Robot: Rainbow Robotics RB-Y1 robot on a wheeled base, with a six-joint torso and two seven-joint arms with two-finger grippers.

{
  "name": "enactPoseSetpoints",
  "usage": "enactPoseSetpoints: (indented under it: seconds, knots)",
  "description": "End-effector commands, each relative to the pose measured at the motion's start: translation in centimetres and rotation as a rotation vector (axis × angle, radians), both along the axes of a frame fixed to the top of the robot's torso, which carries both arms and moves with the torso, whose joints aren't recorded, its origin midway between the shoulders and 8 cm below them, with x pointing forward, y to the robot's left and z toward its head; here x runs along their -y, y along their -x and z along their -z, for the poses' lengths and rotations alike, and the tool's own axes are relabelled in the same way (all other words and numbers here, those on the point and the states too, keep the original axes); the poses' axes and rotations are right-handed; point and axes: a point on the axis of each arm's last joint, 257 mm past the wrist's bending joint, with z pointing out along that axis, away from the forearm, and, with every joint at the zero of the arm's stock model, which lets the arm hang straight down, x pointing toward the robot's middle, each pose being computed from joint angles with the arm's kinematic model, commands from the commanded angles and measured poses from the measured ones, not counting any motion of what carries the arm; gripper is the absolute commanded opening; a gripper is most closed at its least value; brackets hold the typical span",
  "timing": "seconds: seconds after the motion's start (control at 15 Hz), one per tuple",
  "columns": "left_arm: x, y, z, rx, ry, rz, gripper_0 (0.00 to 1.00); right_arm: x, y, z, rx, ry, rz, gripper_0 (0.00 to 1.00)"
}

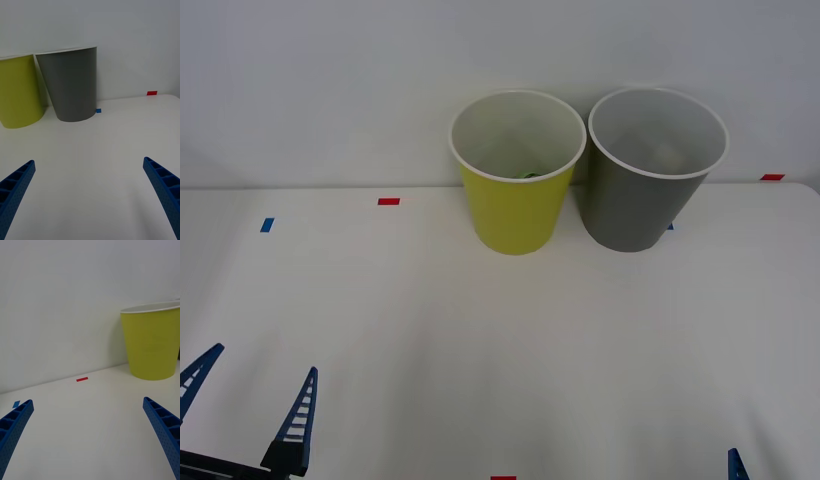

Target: Put cans in the gray bin and PET bottles in the light green bin.

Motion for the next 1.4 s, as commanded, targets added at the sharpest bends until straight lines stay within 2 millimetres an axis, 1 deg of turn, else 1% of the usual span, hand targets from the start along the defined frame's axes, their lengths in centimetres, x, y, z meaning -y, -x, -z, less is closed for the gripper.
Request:
enactPoseSetpoints:
  seconds: [0.07,0.2,0.33,0.4,0.47,0.6,0.8,0.93,1.4]
  knots:
    - [-0.5,1.9,1.4,-0.035,0.002,-0.016,1.00,0.0,0.0,0.0,0.000,0.000,0.000,1.00]
    - [-0.7,3.6,1.5,-0.038,0.006,-0.038,1.00,0.0,0.0,0.0,0.000,0.000,0.000,1.00]
    - [-1.0,4.7,1.8,-0.027,0.000,-0.067,1.00,0.0,0.0,0.0,0.000,0.000,0.000,1.00]
    - [-0.9,5.4,2.1,-0.007,-0.018,-0.079,1.00,0.0,0.0,0.0,0.000,0.000,0.000,1.00]
    - [-1.0,5.6,2.4,0.000,-0.019,-0.094,1.00,0.0,0.0,0.0,0.000,0.000,0.000,1.00]
    - [-1.1,6.4,3.5,-0.025,-0.028,-0.112,1.00,0.0,0.0,0.0,0.000,0.000,0.000,1.00]
    - [-1.2,8.1,4.0,-0.053,-0.034,-0.122,1.00,0.0,0.0,0.0,0.000,0.000,0.000,1.00]
    - [-1.3,8.6,3.9,-0.050,-0.038,-0.123,1.00,0.0,0.0,0.0,0.000,0.000,0.000,1.00]
    - [-1.2,8.5,3.7,-0.044,-0.038,-0.122,1.00,0.0,0.0,0.0,0.000,0.000,0.000,1.00]
